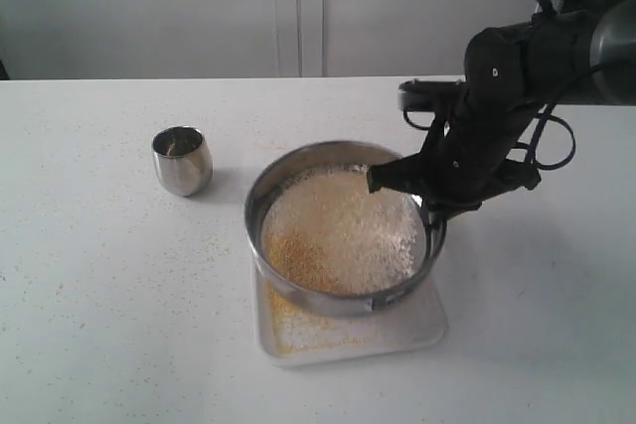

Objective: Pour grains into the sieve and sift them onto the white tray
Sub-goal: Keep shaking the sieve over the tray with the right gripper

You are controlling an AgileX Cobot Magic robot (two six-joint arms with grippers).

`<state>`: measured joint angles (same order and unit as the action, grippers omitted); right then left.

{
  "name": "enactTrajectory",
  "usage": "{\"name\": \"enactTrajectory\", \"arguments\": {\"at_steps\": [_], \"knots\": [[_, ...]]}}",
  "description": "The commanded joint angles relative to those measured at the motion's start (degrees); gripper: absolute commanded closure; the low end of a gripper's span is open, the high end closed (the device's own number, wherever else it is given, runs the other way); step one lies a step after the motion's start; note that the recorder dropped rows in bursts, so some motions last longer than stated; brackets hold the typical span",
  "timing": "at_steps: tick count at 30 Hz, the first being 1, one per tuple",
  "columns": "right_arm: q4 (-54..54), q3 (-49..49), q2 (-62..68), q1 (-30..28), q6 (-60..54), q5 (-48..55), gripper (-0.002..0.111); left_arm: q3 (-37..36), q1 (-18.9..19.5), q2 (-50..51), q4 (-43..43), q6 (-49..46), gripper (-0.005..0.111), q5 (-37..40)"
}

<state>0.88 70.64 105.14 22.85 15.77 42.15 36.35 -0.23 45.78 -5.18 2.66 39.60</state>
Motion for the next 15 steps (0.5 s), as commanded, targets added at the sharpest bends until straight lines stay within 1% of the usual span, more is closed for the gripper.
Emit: {"name": "enactTrajectory", "arguments": {"at_steps": [1,3,4,5,6,8,9,11,12,13,14,15], "knots": [[1.31,-2.25,-3.21,2.42,-5.61,-4.29,0.108,-0.40,0.10,-0.46,-0.55,0.06,0.107,0.48],[-0.02,-1.09,-2.69,0.43,0.59,-7.92,0.108,-0.40,0.10,-0.46,-0.55,0.06,0.107,0.48],[-0.02,-0.25,-2.17,-0.51,2.44,-7.11,0.108,-0.40,0.10,-0.46,-0.55,0.06,0.107,0.48],[0.75,0.91,-1.59,-1.31,3.16,-4.12,0.108,-0.40,0.10,-0.46,-0.55,0.06,0.107,0.48],[2.10,1.74,-1.33,-1.47,1.58,0.16,0.108,-0.40,0.10,-0.46,-0.55,0.06,0.107,0.48],[4.51,1.57,-1.87,0.15,-5.84,5.49,0.108,-0.40,0.10,-0.46,-0.55,0.06,0.107,0.48],[4.54,0.60,-2.80,1.36,-7.23,4.70,0.108,-0.40,0.10,-0.46,-0.55,0.06,0.107,0.48],[1.27,-1.25,-4.15,2.43,-6.83,-3.21,0.108,-0.40,0.10,-0.46,-0.55,0.06,0.107,0.48],[-0.42,-1.36,-3.82,1.85,-2.52,-6.96,0.108,-0.40,0.10,-0.46,-0.55,0.06,0.107,0.48],[-0.88,-0.70,-2.94,0.61,1.83,-8.39,0.108,-0.40,0.10,-0.46,-0.55,0.06,0.107,0.48],[-0.23,-0.02,-2.08,-0.33,3.36,-7.36,0.108,-0.40,0.10,-0.46,-0.55,0.06,0.107,0.48],[1.44,0.91,-1.01,-0.93,3.33,-4.17,0.108,-0.40,0.10,-0.46,-0.55,0.06,0.107,0.48]]}}
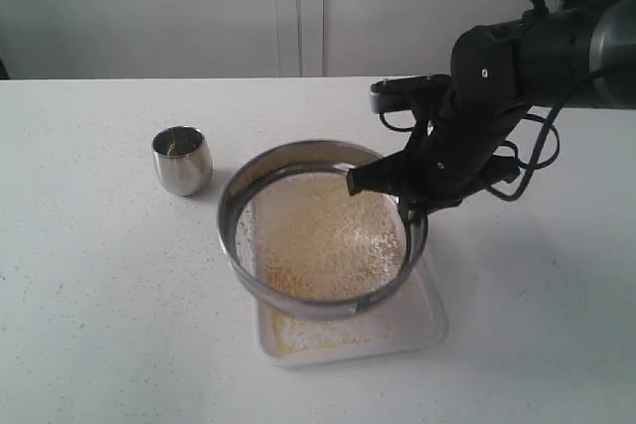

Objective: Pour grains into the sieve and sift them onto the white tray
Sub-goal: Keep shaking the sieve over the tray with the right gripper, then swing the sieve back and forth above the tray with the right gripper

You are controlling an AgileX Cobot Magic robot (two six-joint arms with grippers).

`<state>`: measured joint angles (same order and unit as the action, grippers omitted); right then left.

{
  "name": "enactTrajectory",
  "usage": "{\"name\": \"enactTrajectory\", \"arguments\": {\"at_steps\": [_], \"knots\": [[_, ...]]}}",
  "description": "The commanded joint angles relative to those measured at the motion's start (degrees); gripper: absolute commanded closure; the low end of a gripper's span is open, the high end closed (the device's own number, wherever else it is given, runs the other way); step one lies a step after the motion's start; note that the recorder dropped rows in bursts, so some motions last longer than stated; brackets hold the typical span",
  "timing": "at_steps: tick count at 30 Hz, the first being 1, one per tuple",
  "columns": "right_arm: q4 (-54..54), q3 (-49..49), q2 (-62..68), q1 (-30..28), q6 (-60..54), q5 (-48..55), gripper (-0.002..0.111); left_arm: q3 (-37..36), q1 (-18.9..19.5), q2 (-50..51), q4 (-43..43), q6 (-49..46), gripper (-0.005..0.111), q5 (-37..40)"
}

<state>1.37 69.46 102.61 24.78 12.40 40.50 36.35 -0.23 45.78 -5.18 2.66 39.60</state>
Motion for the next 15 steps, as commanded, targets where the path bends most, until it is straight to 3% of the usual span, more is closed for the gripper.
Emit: {"name": "enactTrajectory", "arguments": {"at_steps": [1,3,5,8,10,13,15], "knots": [[3.17,2.71,2.16,-3.15,4.37,1.85,0.108,-0.40,0.10,-0.46,-0.55,0.06,0.107,0.48],[7.08,2.06,2.03,-1.80,-4.81,6.07,0.108,-0.40,0.10,-0.46,-0.55,0.06,0.107,0.48],[5.64,0.12,0.77,-0.61,-7.04,1.78,0.108,-0.40,0.10,-0.46,-0.55,0.06,0.107,0.48],[2.47,0.63,1.88,-2.38,3.36,-7.60,0.108,-0.40,0.10,-0.46,-0.55,0.06,0.107,0.48],[4.20,2.84,3.65,-3.65,5.18,-2.59,0.108,-0.40,0.10,-0.46,-0.55,0.06,0.107,0.48],[5.23,3.34,3.49,-1.96,-5.11,8.05,0.108,-0.40,0.10,-0.46,-0.55,0.06,0.107,0.48],[3.54,2.07,1.83,-0.92,-5.73,4.77,0.108,-0.40,0.10,-0.46,-0.55,0.07,0.107,0.34]]}}
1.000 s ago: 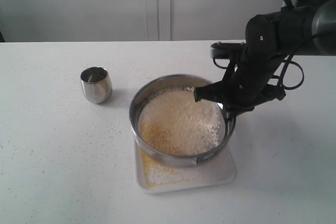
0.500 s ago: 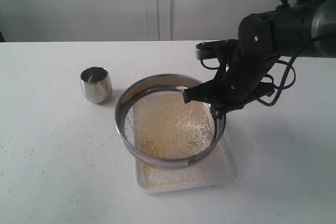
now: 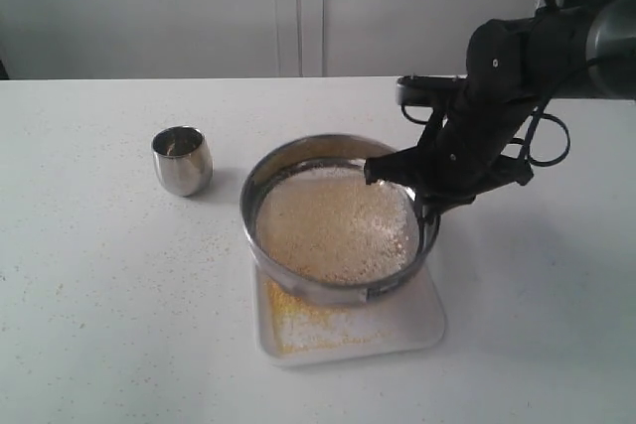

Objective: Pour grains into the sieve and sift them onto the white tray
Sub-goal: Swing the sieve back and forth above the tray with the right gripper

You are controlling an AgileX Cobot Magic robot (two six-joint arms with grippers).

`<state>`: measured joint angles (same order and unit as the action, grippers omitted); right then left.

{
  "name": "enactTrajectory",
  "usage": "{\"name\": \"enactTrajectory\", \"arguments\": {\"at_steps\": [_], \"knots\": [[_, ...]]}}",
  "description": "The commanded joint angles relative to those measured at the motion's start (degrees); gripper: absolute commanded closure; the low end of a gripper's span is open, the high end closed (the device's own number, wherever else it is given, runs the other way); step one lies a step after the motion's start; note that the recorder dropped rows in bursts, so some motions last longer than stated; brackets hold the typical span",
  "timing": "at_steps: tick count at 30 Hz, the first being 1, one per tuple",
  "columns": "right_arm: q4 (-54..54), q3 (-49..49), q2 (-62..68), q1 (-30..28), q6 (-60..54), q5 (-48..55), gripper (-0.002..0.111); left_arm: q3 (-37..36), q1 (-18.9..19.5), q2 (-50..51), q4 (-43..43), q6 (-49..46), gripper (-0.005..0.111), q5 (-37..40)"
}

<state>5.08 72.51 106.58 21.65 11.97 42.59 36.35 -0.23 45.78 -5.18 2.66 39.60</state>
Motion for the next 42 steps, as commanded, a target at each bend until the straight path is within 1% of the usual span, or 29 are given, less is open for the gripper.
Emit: {"name": "enactTrajectory", "arguments": {"at_steps": [1,3,4,5,7,8,9,12,14,16,18,19,21,22,24,25,27,28,30,32,33,34,35,36,37,39,40,41,42], "knots": [[-1.22,-1.18,-2.54,2.35,-4.05,-1.67,0.108,-0.40,0.10,-0.46,-0.55,0.07,0.107,0.34],[-1.87,-0.39,-2.09,1.42,3.08,-7.35,0.108,-0.40,0.10,-0.46,-0.55,0.07,0.107,0.34],[-1.87,0.75,-1.29,0.98,5.77,-5.91,0.108,-0.40,0.10,-0.46,-0.55,0.07,0.107,0.34],[-1.87,2.01,-0.54,0.82,5.44,-1.67,0.108,-0.40,0.10,-0.46,-0.55,0.07,0.107,0.34],[-1.87,2.90,-0.16,1.31,-0.38,7.24,0.108,-0.40,0.10,-0.46,-0.55,0.07,0.107,0.34],[-1.87,2.15,-0.53,2.15,-2.08,9.38,0.108,-0.40,0.10,-0.46,-0.55,0.07,0.107,0.34],[-1.87,1.23,-1.07,2.91,-2.71,8.99,0.108,-0.40,0.10,-0.46,-0.55,0.07,0.107,0.34],[-2.41,-0.52,-2.36,3.61,-0.82,-1.93,0.108,-0.40,0.10,-0.46,-0.55,0.07,0.107,0.25],[-2.58,0.09,-1.32,2.44,7.26,-7.29,0.108,-0.40,0.10,-0.46,-0.55,0.07,0.107,0.25],[-2.33,1.67,-0.19,2.28,7.99,-1.22,0.108,-0.40,0.10,-0.46,-0.55,0.07,0.107,0.25],[-2.04,1.90,-0.20,3.20,0.88,7.05,0.108,-0.40,0.10,-0.46,-0.55,0.07,0.107,0.25],[-2.04,0.56,-0.85,3.98,-0.72,8.26,0.108,-0.40,0.10,-0.46,-0.55,0.07,0.107,0.25],[-2.62,-1.30,-1.87,4.93,-1.39,3.89,0.108,-0.40,0.10,-0.46,-0.55,0.07,0.107,0.25],[-3.09,-1.41,-1.85,5.03,-0.27,-1.30,0.108,-0.40,0.10,-0.46,-0.55,0.07,0.107,0.25],[-6.10,-0.76,-1.35,4.56,6.72,-7.66,0.108,-0.40,0.10,-0.46,-0.55,0.07,0.107,0.25],[-7.13,0.25,-0.72,4.11,11.56,-7.31,0.108,-0.40,0.10,-0.46,-0.55,0.07,0.107,0.25],[-7.12,1.62,-0.45,3.98,10.32,-0.16,0.108,-0.40,0.10,-0.46,-0.55,0.07,0.107,0.25],[-7.12,1.77,-0.83,4.09,6.95,6.41,0.108,-0.40,0.10,-0.46,-0.55,0.07,0.107,0.25],[-7.41,-0.02,-2.12,4.66,3.82,9.94,0.108,-0.40,0.10,-0.46,-0.55,0.07,0.107,0.25],[-7.68,-1.37,-3.47,4.66,3.37,3.51,0.108,-0.40,0.10,-0.46,-0.55,0.07,0.107,0.25],[-7.76,-1.23,-3.46,4.31,4.03,-2.25,0.108,-0.40,0.10,-0.46,-0.55,0.07,0.107,0.25],[-7.76,-0.76,-3.02,3.81,6.17,-7.66,0.108,-0.40,0.10,-0.46,-0.55,0.07,0.107,0.25],[-7.76,-0.03,-2.47,3.43,8.87,-9.21,0.108,-0.40,0.10,-0.46,-0.55,0.07,0.107,0.25],[-7.29,1.27,-1.77,3.19,10.95,-6.19,0.108,-0.40,0.10,-0.46,-0.55,0.07,0.107,0.25],[-6.76,2.34,-1.33,3.20,9.97,-0.11,0.108,-0.40,0.10,-0.46,-0.55,0.07,0.107,0.25],[-6.59,2.52,-1.34,3.49,4.58,12.29,0.108,-0.40,0.10,-0.46,-0.55,0.07,0.107,0.25],[-6.92,1.49,-1.85,3.84,3.05,14.83,0.108,-0.40,0.10,-0.46,-0.55,0.07,0.107,0.25],[-7.74,0.67,-2.38,4.10,2.81,14.04,0.108,-0.40,0.10,-0.46,-0.55,0.07,0.107,0.25],[-8.27,0.15,-2.59,4.10,2.95,9.60,0.108,-0.40,0.10,-0.46,-0.55,0.07,0.107,0.25]]}}
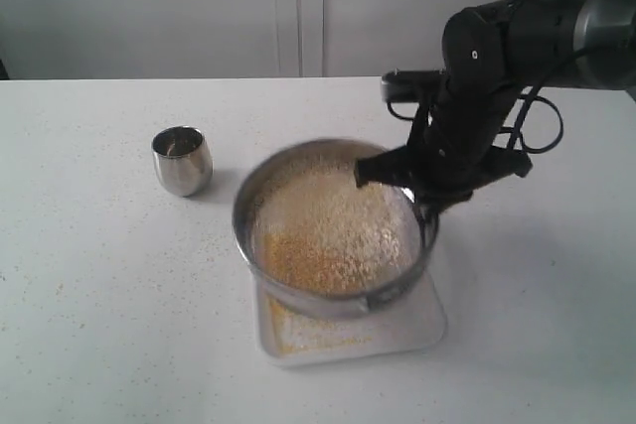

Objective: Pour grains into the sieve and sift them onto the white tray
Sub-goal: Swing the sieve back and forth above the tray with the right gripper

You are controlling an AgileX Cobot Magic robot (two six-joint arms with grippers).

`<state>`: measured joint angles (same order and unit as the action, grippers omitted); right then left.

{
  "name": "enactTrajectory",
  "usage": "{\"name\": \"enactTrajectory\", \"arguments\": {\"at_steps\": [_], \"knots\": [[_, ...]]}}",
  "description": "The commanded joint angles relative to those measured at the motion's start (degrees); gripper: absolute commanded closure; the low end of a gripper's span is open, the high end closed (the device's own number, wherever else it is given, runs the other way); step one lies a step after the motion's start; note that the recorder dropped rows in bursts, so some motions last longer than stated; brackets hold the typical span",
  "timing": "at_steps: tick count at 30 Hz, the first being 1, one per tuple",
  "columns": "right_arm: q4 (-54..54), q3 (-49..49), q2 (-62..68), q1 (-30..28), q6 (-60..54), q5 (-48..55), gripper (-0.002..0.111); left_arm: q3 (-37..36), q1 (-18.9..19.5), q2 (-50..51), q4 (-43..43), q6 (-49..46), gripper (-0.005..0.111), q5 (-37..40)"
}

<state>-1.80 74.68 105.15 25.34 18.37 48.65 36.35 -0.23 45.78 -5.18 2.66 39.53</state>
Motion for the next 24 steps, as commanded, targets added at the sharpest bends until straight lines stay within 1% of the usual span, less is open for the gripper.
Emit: {"name": "enactTrajectory", "arguments": {"at_steps": [1,2,3,6,7,10,11,12,13,14,16,17,18,19,20,21,22,23,24], "knots": [[-1.65,-2.01,-1.17,0.29,-2.79,-3.85,0.108,-0.40,0.10,-0.46,-0.55,0.07,0.107,0.31],[-1.65,-1.32,0.01,-0.47,1.31,-12.29,0.108,-0.40,0.10,-0.46,-0.55,0.07,0.107,0.31],[-0.83,-0.21,0.66,-0.87,3.56,-9.70,0.108,-0.40,0.10,-0.46,-0.55,0.07,0.107,0.31],[-0.30,1.02,0.86,-0.58,0.08,7.81,0.108,-0.40,0.10,-0.46,-0.55,0.07,0.107,0.31],[-0.81,-0.45,0.08,0.21,-1.62,8.37,0.108,-0.40,0.10,-0.46,-0.55,0.07,0.107,0.31],[-1.07,-0.82,0.50,0.23,-0.79,-9.67,0.108,-0.40,0.10,-0.46,-0.55,0.07,0.107,0.31],[0.42,0.14,1.71,0.23,2.72,-12.26,0.108,-0.40,0.10,-0.46,-0.55,0.07,0.107,0.31],[2.44,1.39,2.28,0.23,2.57,-6.41,0.108,-0.40,0.10,-0.46,-0.55,0.07,0.107,0.31],[4.52,2.45,2.15,0.23,0.71,7.18,0.108,-0.40,0.10,-0.46,-0.55,0.07,0.107,0.31],[4.63,2.19,1.71,0.33,-0.04,10.61,0.108,-0.40,0.10,-0.46,-0.55,0.07,0.107,0.31],[4.42,1.12,0.21,0.33,-0.19,3.89,0.108,-0.40,0.10,-0.46,-0.55,0.07,0.107,0.31],[4.74,1.24,0.35,-0.06,-0.05,-8.41,0.108,-0.40,0.10,-0.46,-0.55,0.07,0.107,0.31],[7.03,1.69,0.59,-0.21,0.23,-9.31,0.108,-0.40,0.10,-0.46,-0.55,0.07,0.107,0.31],[7.93,2.75,0.45,-0.21,-0.19,-3.11,0.108,-0.40,0.10,-0.46,-0.55,0.07,0.107,0.31],[7.38,3.24,-0.14,-0.21,-0.60,5.73,0.108,-0.40,0.10,-0.46,-0.55,0.07,0.107,0.31],[7.28,2.36,-0.77,-0.08,-2.02,10.74,0.108,-0.40,0.10,-0.46,-0.55,0.07,0.107,0.31],[5.81,1.00,-1.43,0.31,-2.52,6.25,0.108,-0.40,0.10,-0.46,-0.55,0.07,0.107,0.31],[5.67,0.46,-1.58,0.31,-2.52,-0.97,0.108,-0.40,0.10,-0.46,-0.55,0.07,0.107,0.31],[5.67,-0.50,-0.80,0.15,-1.95,-14.17,0.108,-0.40,0.10,-0.46,-0.55,0.07,0.107,0.31]]}}
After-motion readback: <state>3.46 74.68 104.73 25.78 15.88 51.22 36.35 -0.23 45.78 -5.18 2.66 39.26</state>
